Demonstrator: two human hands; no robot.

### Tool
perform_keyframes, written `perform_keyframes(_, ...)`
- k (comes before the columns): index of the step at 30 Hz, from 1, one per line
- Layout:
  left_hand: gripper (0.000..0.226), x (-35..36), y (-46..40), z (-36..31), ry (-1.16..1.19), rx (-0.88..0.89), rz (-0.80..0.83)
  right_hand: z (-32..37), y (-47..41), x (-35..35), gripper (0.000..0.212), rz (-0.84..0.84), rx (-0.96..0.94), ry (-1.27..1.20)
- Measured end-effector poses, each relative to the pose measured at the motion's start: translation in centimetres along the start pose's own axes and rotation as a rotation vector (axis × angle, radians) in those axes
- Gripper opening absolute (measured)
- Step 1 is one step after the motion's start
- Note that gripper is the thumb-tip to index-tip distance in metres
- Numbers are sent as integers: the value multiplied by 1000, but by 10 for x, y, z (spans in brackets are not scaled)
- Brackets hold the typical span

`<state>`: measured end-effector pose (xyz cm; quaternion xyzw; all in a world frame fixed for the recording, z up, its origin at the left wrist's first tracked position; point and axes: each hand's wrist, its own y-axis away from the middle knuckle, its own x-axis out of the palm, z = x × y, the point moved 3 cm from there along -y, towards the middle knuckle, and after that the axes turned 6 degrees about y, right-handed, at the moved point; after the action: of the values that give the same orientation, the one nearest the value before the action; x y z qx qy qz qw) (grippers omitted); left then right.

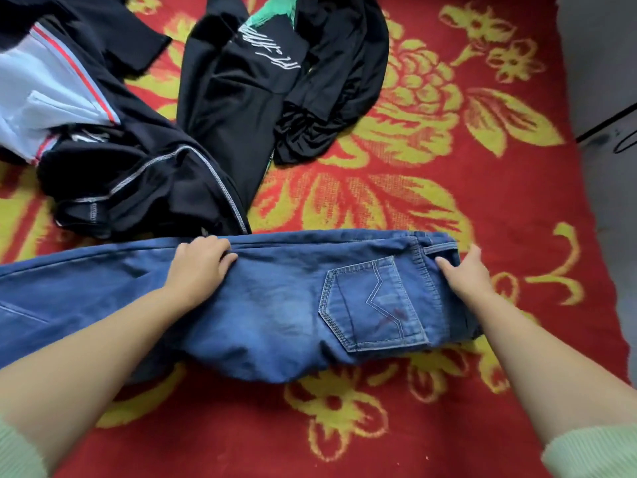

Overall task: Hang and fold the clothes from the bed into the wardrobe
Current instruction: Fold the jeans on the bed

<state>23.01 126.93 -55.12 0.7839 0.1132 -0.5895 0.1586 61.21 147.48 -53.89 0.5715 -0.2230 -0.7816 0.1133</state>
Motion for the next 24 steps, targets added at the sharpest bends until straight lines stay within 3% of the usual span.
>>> perform_keyframes(1,19,-6,-8,-3,26,30,-70,0,-3,-3,45,-1,-18,29)
perform_keyframes(3,21,-17,-19,-7,15,35,-215,1,-9,-12,28,-189,-101,55)
perform_keyframes(5,24,-16,-26,-3,-28,-29,-251,-1,-12,-15,22,-338,-129,2)
perform_keyframes(6,23,-9,-30,2,-43,-77,-243,-2,-16,-11,23,-330,-135,-12)
perform_keyframes(9,35,23,-31,8,-45,-198,-118,-16,-23,14,51,-157,-84,53)
perform_keyframes(11,45,40,-20,2,-34,-157,-50,-31,-22,26,67,-96,-76,129)
perform_keyframes(14,56,48,-3,-3,-25,-83,-35,-42,-15,24,66,92,-21,48)
perform_keyframes(16,61,39,2,-11,-31,-39,-81,-34,-14,9,52,141,-134,125)
perform_keyframes(20,66,28,21,-44,-18,162,-64,-13,-27,-57,42,-105,-264,344)
perform_keyframes(22,64,47,43,-49,-86,207,76,-25,-37,-80,44,-258,-155,427)
perform_keyframes(24,65,69,60,-45,-143,141,176,-42,-44,-76,47,-267,-32,427)
